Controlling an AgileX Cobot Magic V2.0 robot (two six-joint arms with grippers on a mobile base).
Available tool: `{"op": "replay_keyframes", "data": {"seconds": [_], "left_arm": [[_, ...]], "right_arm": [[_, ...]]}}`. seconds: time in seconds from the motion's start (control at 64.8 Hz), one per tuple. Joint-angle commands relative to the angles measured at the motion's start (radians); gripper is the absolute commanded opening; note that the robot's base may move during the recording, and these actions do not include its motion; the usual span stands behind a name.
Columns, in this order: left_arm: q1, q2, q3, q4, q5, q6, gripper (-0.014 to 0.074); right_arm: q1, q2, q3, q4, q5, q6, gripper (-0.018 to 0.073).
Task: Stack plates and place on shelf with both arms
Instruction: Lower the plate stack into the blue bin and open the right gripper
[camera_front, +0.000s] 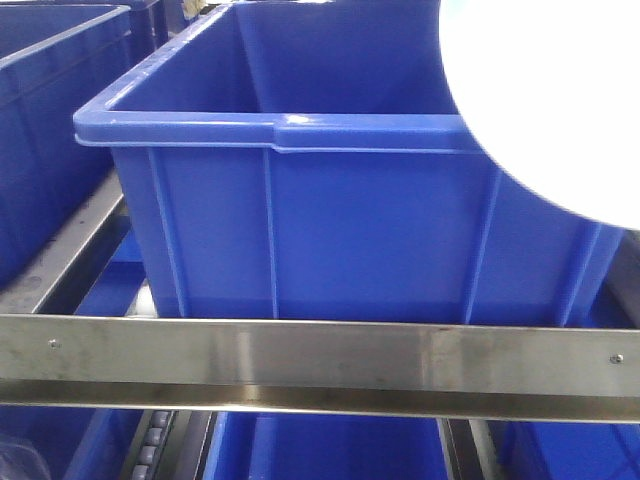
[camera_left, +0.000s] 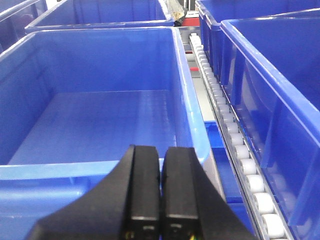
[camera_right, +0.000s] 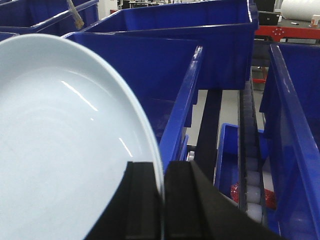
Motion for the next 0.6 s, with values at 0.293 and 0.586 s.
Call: {"op": "replay_keyframes", "data": {"seconds": [0.293,0.586], "left_arm": [[-0.001,0.007,-0.03,0.001,-0.085,-0.002,0.0082],[-0.001,0.007,-0.03,0.001,-0.085,-0.002,0.0082]], "right_arm": [[0.032,0.055,-0.093,-0.038,-0.126,-0.002,0.0057],[0.067,0.437,-0.36,-0.073,-0.305,-0.002,0.0058]]}}
